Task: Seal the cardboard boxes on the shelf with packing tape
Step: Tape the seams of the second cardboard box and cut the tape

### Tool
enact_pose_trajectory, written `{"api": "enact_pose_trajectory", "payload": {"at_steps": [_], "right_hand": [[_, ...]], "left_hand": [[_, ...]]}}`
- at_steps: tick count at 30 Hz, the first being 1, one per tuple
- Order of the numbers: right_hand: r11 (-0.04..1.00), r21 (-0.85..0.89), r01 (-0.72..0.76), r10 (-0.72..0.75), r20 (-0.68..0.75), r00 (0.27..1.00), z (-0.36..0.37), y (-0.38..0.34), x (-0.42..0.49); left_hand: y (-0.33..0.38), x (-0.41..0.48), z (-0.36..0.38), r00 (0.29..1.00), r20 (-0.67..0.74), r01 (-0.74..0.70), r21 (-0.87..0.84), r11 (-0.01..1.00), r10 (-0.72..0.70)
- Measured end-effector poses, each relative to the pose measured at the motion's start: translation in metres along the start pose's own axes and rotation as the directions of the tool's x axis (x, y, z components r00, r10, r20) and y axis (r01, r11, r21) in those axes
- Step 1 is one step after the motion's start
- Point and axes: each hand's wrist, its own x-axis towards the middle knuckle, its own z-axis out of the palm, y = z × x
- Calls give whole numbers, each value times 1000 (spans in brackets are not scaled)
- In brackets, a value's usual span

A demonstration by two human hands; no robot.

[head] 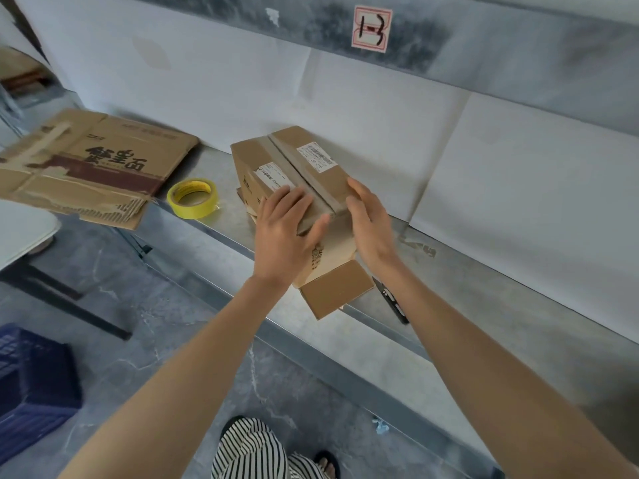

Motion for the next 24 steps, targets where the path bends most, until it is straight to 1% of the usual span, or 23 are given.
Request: {"api": "enact_pose_trajectory", "payload": {"at_steps": [2,5,7,9,12,14,16,20,24], "right_hand": [[999,-29,22,-24,-64,998,4,2,1],[986,-155,63,-83,-125,989,10,6,6],[983,-165,84,-111,-163,980,16,10,8],[991,-91,94,-112,-213,971,22,12,8],[996,69,65,-43,-281,959,31,10,9],[992,121,36,5,-317,948,35,5,10],[988,150,32,22,-344,939,34,1,10],[977,213,14,59,-329,943,31,1,13],[963,262,-59,123,-238,963,21,1,13]], "left_hand": [[-1,-1,3,1000,-25,-12,32,999,13],[-1,1,3,997,-64,-47,77,996,52],[-1,1,4,994,-85,-66,89,994,74],[-1,0,5,992,-94,-78,100,992,87],[-1,0,7,994,-83,-66,111,992,76],[-1,-1,8,995,-77,-59,120,991,68],[-1,-1,8,994,-77,-68,127,990,78],[-3,-1,9,989,-98,-94,152,984,110],[-5,0,9,984,-121,-112,159,981,132]]}}
